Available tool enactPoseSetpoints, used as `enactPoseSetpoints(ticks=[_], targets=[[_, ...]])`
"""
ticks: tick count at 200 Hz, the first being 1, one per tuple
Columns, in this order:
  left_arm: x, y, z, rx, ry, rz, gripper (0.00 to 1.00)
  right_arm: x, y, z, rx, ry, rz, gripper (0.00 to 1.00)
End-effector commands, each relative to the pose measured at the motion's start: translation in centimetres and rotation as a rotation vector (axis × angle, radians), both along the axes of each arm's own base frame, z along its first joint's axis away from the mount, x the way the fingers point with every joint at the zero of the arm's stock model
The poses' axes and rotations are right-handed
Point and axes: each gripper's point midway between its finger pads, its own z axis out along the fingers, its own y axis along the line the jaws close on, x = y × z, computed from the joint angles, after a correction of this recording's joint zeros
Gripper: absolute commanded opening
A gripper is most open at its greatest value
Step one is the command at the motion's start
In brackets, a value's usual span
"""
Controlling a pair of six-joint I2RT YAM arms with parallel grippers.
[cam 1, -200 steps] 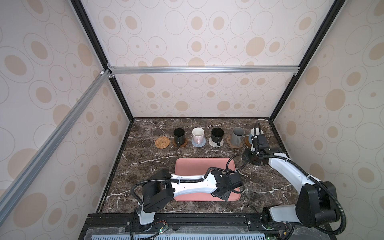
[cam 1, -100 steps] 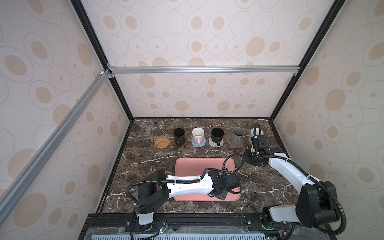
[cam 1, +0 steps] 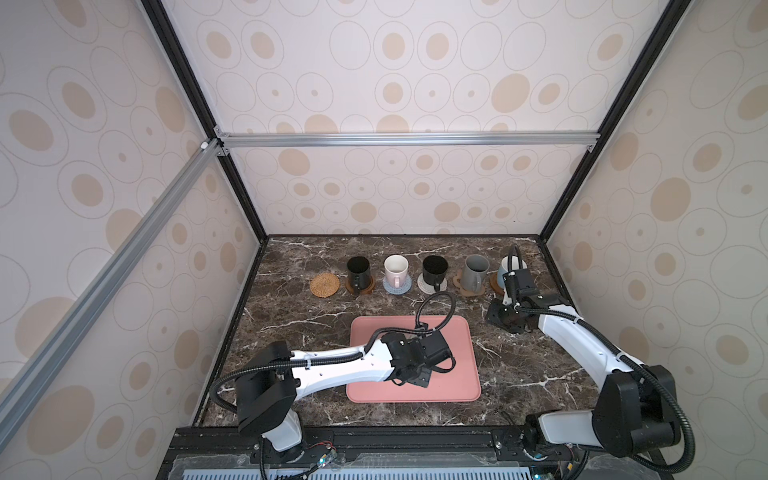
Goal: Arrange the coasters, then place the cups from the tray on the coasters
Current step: 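Lift the pale green mug off the pink tray with the left gripper, then carry the pale green mug toward the woven straw coaster with the left gripper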
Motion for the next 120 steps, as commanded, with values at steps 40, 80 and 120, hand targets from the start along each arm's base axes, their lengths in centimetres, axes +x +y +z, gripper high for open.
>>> enactPoseSetpoints(ticks=[40, 80, 120], targets=[[4.3, 3.6, 2.9, -0.087, -0.097, 0.11, 0.13, -0.8, -0.9, 0.8, -0.021, 0.025, -0.042, 0.44], [5.9, 6.4, 2.8, -0.078, -0.107, 0.147, 0.13, -0.6, -0.9, 1.2, -0.015, 0.035, -0.057, 0.44], [7.7, 9.1, 3.2, -0.075, -0.122, 0.173, 0.13, -0.6, -0.9, 1.4, -0.018, 0.044, -0.066, 0.44]])
